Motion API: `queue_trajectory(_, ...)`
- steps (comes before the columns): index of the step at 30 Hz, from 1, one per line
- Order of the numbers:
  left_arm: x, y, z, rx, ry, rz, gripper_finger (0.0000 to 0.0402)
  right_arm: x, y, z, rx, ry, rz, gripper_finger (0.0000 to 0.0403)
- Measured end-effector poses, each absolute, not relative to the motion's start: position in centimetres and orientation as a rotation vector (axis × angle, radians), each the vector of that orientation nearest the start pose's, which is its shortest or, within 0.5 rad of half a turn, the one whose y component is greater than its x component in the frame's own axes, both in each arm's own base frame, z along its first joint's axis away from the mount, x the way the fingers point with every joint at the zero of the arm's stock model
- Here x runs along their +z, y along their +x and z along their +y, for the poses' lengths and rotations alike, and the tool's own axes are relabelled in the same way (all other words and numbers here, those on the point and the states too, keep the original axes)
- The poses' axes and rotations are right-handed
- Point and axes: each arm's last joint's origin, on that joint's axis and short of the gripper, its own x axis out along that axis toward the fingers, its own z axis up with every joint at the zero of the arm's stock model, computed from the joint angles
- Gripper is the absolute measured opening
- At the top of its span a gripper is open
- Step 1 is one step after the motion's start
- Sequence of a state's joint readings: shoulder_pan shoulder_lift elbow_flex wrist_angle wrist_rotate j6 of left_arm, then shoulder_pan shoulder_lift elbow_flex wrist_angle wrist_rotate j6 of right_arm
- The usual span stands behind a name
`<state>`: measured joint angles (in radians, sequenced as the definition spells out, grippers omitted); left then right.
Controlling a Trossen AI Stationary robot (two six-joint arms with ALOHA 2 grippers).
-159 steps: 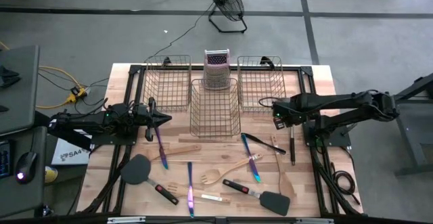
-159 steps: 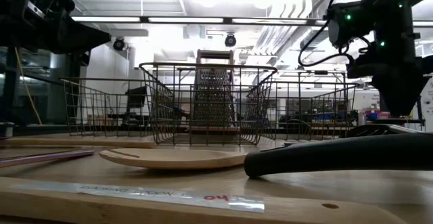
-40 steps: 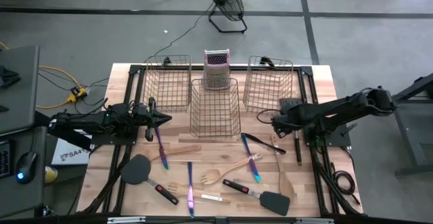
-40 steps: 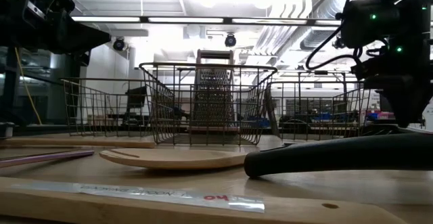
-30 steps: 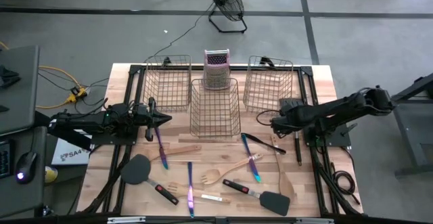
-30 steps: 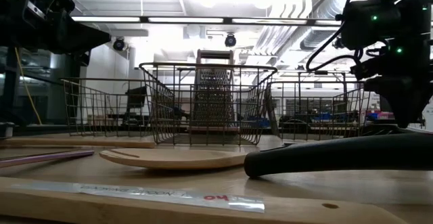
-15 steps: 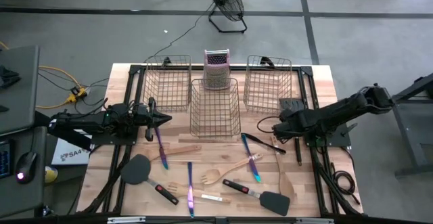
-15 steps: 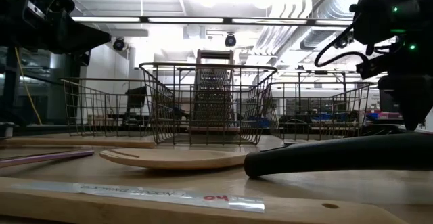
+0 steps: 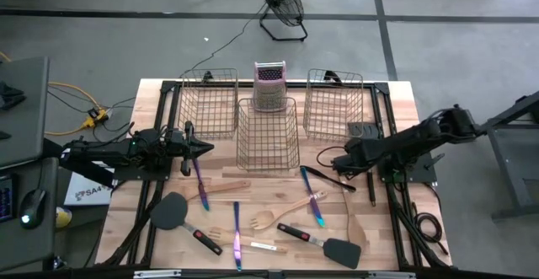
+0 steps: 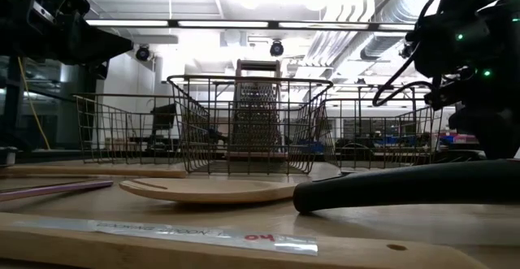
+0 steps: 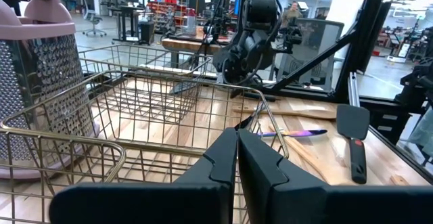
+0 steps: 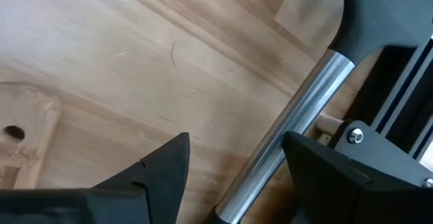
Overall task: Pick & Place Kitchen Items
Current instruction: Put the top black spatula into the right wire basket
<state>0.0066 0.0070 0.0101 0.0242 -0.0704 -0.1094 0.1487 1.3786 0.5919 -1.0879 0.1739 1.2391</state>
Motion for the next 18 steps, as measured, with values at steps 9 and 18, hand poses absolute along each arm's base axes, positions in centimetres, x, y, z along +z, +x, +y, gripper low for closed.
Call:
queue_trajectory(9, 16.9, 9.7, 0.3, 0.075, -0.11, -0.031, 0.0015, 14.3, 15.4, 1.5, -1.106, 0.579, 1.495, 0.0234)
queue_trajectory(18, 16.9, 9.7, 0.3, 0.075, -0.11, -0.031, 0.0015, 14.3, 15.4, -0.1, -1.192, 0.647, 1.473, 0.0234)
